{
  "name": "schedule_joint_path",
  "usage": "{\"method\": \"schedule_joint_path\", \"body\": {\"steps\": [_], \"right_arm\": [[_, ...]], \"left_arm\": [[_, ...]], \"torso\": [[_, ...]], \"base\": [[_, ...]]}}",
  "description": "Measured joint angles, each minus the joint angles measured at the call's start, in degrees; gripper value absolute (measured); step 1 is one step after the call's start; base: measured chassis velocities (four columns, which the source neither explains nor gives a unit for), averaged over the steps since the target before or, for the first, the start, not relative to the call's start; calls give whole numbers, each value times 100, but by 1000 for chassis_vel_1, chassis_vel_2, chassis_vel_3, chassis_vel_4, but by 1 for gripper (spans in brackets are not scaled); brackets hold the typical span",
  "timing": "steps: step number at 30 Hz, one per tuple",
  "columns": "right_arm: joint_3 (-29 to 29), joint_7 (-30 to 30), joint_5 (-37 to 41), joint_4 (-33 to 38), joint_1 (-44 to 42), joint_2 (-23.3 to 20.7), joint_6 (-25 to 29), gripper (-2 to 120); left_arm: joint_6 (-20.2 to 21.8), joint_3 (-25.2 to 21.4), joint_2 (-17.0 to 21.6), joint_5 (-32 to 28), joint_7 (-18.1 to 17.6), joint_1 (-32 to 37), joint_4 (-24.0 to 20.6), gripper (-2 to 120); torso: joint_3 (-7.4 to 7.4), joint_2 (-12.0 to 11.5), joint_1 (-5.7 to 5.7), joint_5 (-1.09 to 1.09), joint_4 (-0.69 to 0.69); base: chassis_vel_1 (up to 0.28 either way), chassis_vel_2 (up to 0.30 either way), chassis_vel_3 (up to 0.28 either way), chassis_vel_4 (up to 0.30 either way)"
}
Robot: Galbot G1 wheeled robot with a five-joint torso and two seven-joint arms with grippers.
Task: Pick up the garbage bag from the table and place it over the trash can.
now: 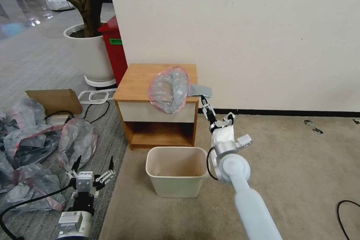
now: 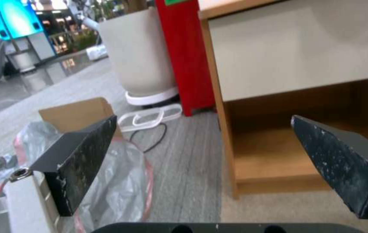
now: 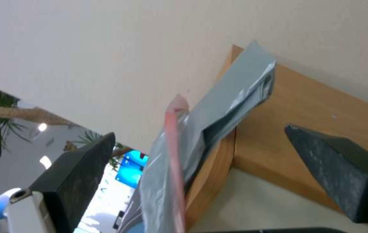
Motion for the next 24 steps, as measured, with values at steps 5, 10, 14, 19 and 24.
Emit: {"method": "schedule_joint_path", "body": {"steps": [5, 10, 14, 19, 24], "right_arm": [[-68, -17, 47, -655, 453, 129, 106, 100], [-66, -119, 45, -1047, 832, 255, 200, 100], [-59, -197, 39, -1267, 1082, 252, 234, 100], [-84, -256, 18, -1398, 1181, 240, 264, 95], [-93, -335, -13, -1477, 1225, 256, 348, 76]], "left_arm": [[5, 41, -15, 69, 13, 67, -26, 100], [4, 5, -13, 81, 16, 120, -16, 100], [-19, -8, -51, 95, 16, 143, 30, 100], [-26, 11, -93, 115, 16, 126, 50, 100], [-32, 18, -117, 126, 8, 100, 50, 100]], "torso": [[0, 0, 0, 1, 1], [0, 0, 0, 1, 1], [0, 0, 0, 1, 1], [0, 0, 0, 0, 1], [0, 0, 0, 1, 1]], "base": [[0, 0, 0, 0], [0, 0, 0, 0], [0, 0, 0, 0], [0, 0, 0, 0], [0, 0, 0, 0]]}}
